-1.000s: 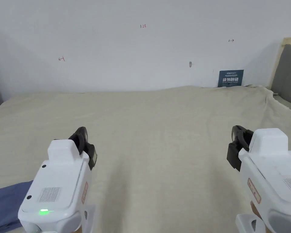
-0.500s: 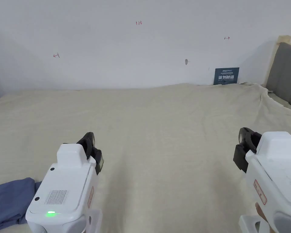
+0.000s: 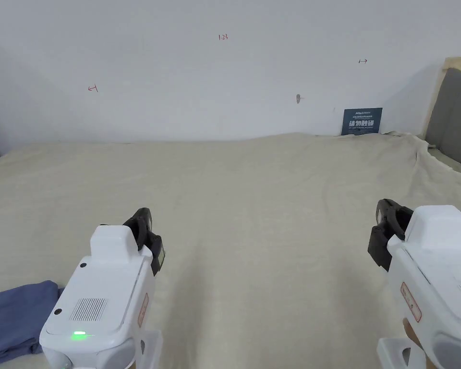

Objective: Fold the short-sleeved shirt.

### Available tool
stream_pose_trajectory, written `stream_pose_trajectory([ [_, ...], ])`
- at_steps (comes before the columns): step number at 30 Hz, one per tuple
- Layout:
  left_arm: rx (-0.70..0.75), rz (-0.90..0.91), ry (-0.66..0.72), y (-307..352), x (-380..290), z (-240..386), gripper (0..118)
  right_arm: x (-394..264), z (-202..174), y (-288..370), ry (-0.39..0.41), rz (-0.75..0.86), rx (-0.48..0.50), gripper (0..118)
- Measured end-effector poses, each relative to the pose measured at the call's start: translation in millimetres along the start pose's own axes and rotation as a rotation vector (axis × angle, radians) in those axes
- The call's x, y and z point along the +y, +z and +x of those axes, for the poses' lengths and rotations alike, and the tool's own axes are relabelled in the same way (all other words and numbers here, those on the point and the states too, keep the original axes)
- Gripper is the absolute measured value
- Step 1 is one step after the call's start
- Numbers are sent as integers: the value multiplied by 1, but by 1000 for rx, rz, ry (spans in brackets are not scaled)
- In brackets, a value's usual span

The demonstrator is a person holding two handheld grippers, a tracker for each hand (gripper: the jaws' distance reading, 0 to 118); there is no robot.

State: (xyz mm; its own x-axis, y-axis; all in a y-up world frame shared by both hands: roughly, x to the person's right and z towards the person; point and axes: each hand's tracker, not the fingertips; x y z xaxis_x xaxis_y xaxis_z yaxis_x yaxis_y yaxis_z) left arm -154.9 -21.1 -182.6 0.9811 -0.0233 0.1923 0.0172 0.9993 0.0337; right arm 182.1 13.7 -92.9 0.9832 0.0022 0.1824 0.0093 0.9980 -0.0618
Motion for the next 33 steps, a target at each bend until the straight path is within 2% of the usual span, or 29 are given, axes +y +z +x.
stream_pose_trajectory([
  [33,-3,3,8,-3,1,-1,0,2,-6,-1,15,2,16,0],
])
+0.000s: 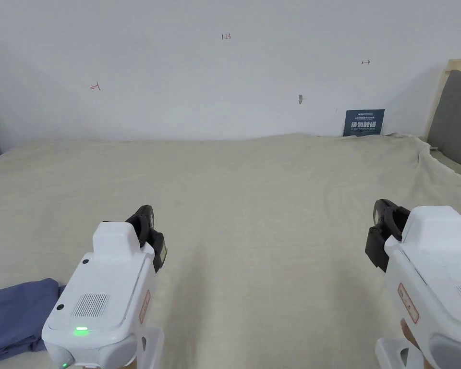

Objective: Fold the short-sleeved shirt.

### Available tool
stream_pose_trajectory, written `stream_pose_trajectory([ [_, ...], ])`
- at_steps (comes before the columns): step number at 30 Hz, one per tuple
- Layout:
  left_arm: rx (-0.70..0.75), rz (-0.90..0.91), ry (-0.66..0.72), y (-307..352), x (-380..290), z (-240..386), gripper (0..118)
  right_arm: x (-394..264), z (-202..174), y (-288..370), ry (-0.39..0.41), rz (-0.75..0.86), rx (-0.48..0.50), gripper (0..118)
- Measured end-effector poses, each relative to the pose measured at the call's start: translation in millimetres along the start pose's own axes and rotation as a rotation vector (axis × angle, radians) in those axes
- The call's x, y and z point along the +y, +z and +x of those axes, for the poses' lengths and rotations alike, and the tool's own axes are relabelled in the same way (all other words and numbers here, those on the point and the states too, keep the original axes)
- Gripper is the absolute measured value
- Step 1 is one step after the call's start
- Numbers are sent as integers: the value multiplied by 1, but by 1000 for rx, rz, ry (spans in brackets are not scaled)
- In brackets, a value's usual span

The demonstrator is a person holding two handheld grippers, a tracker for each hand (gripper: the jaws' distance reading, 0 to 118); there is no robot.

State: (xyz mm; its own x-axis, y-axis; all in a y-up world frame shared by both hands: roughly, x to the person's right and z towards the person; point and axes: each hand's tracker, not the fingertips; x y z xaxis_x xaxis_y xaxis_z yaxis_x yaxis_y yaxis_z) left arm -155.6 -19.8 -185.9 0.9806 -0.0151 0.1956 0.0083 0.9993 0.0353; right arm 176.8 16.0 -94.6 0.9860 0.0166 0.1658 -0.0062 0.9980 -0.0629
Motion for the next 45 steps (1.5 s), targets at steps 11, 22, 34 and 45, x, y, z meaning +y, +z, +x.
stream_pose_trajectory([
  [11,-1,-3,-3,-1,0,0,0,0,-1,-1,0,-3,3,0],
  [22,-1,-7,-2,-2,-1,-1,0,0,0,-2,2,-3,2,0],
  [34,7,-7,1,-3,-1,-1,34,1,-1,-2,5,-4,-10,23],
  [45,36,1,1,0,-2,-4,118,-1,1,-3,-6,-16,3,116],
])
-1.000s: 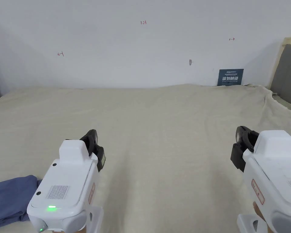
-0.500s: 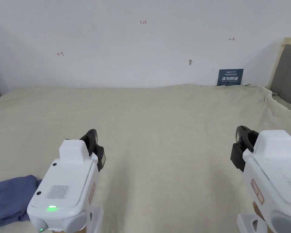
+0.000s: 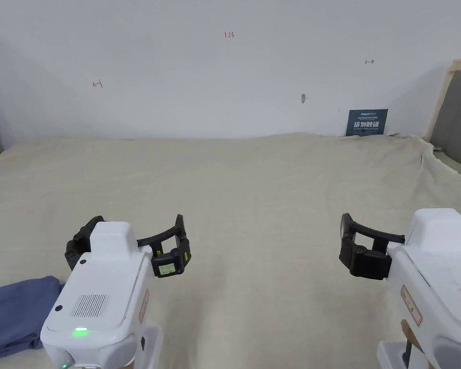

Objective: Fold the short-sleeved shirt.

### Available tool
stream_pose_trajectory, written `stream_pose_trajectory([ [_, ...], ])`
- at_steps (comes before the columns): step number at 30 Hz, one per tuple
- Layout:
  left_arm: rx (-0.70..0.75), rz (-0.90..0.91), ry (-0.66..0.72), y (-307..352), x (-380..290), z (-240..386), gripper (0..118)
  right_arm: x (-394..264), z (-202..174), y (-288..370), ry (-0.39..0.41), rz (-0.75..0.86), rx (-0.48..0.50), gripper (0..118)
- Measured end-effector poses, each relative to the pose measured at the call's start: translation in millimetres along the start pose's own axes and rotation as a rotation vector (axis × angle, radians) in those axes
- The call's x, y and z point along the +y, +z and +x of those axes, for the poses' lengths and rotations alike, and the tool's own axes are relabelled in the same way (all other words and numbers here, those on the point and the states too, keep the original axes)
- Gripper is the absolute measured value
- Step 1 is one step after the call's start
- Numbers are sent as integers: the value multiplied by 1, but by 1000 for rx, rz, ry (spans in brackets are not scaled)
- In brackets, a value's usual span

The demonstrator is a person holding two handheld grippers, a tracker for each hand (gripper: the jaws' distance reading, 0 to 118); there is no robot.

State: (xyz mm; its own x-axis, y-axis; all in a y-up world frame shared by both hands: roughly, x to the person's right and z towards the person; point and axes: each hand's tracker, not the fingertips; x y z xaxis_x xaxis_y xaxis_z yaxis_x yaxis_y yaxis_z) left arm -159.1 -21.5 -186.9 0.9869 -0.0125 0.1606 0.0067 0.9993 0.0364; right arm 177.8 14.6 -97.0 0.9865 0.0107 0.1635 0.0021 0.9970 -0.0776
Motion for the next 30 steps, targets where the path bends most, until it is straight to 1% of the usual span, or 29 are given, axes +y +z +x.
stream_pose_trajectory([
  [2,3,4,3,0,0,-1,118,0,0,0,-1,4,-3,118],
  [30,10,26,-9,5,3,2,118,3,-2,3,2,33,-22,118],
])
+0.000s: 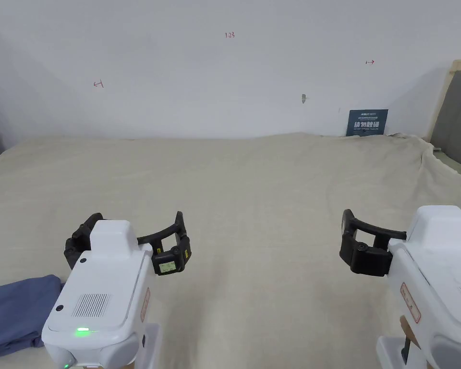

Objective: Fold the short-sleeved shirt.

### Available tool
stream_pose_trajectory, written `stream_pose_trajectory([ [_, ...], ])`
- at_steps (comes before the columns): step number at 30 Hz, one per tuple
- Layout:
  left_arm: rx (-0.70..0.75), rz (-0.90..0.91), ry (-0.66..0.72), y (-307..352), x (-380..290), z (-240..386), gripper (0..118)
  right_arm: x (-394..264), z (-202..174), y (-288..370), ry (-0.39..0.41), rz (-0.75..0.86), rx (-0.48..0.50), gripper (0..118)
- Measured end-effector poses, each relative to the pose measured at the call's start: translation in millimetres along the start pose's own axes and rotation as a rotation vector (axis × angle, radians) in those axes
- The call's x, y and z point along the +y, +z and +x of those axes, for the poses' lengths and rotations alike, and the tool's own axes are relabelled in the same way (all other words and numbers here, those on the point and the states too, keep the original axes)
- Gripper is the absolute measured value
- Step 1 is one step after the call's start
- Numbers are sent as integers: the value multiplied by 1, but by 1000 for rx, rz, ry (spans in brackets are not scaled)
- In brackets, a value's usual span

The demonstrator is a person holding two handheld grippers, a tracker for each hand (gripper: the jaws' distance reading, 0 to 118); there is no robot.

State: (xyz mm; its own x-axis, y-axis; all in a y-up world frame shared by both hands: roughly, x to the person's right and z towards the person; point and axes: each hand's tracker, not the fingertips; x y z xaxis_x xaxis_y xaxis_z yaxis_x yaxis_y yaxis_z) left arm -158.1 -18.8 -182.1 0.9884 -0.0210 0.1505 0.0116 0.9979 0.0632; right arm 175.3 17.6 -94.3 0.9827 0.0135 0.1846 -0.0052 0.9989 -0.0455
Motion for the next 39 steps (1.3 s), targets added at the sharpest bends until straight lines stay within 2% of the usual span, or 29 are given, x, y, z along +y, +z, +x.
stream_pose_trajectory([
  [34,6,-1,-4,0,0,-2,118,0,-3,-2,28,-12,-14,118],
  [39,4,-3,-3,0,1,-3,118,-1,-4,-3,7,-10,-23,118],
])
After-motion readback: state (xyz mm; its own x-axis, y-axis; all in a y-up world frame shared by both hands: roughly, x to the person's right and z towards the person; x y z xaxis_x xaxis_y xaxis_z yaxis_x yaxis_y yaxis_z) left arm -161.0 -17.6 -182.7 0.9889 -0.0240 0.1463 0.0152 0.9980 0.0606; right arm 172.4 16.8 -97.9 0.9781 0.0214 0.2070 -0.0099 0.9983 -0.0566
